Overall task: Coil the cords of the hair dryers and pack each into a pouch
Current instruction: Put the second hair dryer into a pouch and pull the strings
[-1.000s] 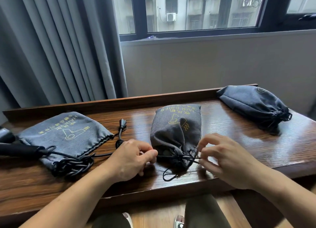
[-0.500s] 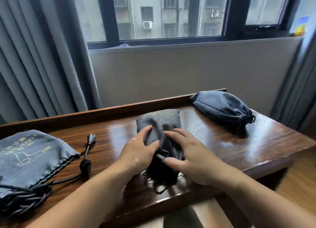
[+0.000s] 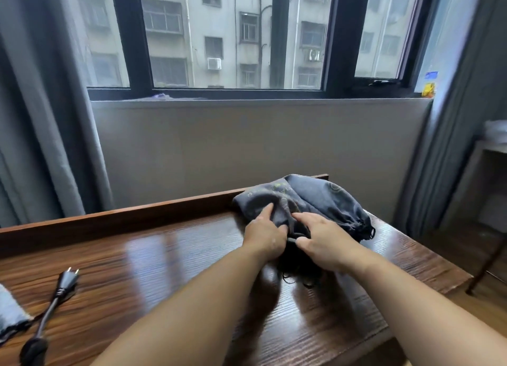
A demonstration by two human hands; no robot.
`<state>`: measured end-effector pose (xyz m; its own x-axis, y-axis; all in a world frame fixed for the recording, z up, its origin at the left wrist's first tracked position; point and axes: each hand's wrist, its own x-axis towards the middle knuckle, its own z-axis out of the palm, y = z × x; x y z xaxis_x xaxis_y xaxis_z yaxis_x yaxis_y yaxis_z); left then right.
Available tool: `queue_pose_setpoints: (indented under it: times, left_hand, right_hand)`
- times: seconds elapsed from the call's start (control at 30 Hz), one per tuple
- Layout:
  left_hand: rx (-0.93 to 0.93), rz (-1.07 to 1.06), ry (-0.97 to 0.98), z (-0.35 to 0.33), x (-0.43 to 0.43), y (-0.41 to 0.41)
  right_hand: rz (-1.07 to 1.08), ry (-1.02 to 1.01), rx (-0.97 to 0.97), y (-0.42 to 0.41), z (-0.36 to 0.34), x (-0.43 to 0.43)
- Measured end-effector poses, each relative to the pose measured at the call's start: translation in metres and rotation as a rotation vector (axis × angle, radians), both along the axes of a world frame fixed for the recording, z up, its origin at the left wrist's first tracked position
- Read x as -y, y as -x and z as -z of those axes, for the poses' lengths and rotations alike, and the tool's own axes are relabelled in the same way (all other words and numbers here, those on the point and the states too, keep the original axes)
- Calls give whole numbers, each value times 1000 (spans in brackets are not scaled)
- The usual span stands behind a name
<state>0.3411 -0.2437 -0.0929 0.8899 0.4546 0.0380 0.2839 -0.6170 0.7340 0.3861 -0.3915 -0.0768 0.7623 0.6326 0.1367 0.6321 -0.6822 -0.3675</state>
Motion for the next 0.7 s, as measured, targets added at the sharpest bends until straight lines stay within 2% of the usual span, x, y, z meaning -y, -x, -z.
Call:
queue_pose_setpoints:
  times: [0.1, 0.2, 0.3, 0.33, 0.37, 0.47, 0.5, 0.57, 0.7]
  left_hand:
    - [3, 20, 22, 1, -2, -12]
    - [16, 87, 168, 0, -12, -7]
    - [8, 168, 348, 1, -28, 22]
    - [-7, 178, 334, -1, -35, 39]
    - [-23, 180, 243, -4, -43, 58]
    - [-91, 158, -382, -19, -75, 136]
    - [-96, 147, -523, -23, -88, 165]
    - [-117, 95, -666, -26, -116, 218]
    - [-165, -117, -747, -35, -174, 321]
  right_hand:
    - [16, -11, -28, -8, -1, 2]
    - [63, -49, -1, -6, 0, 3]
    - [86, -180, 204, 11, 2, -4]
    - [38, -230, 258, 23, 2, -10]
    - [-40, -255, 286, 37, 3, -18]
    - [-278, -149, 265, 84, 13, -51]
    - [-337, -114, 233, 97, 19, -66]
    - [-424, -80, 153, 122, 26, -100]
    - [-650, -72, 67, 181, 26, -175]
